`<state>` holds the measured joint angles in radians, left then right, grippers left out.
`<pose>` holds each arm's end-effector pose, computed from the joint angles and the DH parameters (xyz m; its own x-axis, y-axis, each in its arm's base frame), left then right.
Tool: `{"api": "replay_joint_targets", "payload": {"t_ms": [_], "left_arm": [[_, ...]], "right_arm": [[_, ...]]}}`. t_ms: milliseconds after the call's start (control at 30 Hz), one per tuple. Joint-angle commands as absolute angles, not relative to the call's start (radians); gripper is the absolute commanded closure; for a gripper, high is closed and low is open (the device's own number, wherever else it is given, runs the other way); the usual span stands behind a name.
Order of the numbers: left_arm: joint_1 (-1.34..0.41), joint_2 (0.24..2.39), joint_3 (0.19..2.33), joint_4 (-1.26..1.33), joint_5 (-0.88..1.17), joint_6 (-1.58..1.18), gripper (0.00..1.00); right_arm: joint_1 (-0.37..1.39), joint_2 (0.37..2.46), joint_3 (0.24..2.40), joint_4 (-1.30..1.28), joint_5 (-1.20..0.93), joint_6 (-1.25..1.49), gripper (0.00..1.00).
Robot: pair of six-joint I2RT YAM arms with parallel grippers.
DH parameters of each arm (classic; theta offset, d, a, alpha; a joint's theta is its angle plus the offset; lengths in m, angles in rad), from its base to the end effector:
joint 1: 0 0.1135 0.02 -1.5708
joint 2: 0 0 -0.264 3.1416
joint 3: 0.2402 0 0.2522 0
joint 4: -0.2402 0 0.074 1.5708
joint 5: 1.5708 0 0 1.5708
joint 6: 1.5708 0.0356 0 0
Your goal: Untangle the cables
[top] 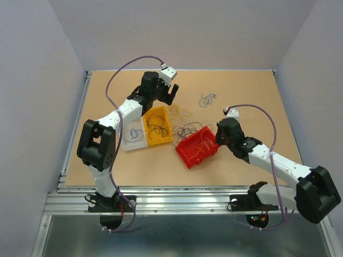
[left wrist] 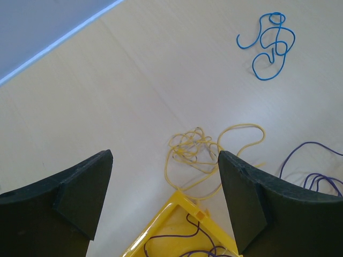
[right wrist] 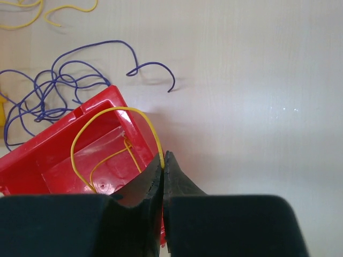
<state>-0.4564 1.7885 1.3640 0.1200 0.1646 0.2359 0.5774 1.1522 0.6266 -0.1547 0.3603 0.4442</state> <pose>0.3826 -0.1943 0.2923 -0.1273 0.3193 -0.9391 0.6221 0.7631 0.1752 0.2064 0.1195 0.2162 -0.5967 0.0912 -0.7972 -0.0274 0.9906 0.1338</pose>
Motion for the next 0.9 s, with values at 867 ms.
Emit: {"api": "replay_joint_targets", "payload": {"t_ms": [867], "left_arm": [[-0.457, 1.798, 1.433, 0.133, 0.172, 0.253, 0.09]], "right_arm": [[0.670, 1.058, 0.664, -0.069, 0.281, 0.362, 0.99]]}}
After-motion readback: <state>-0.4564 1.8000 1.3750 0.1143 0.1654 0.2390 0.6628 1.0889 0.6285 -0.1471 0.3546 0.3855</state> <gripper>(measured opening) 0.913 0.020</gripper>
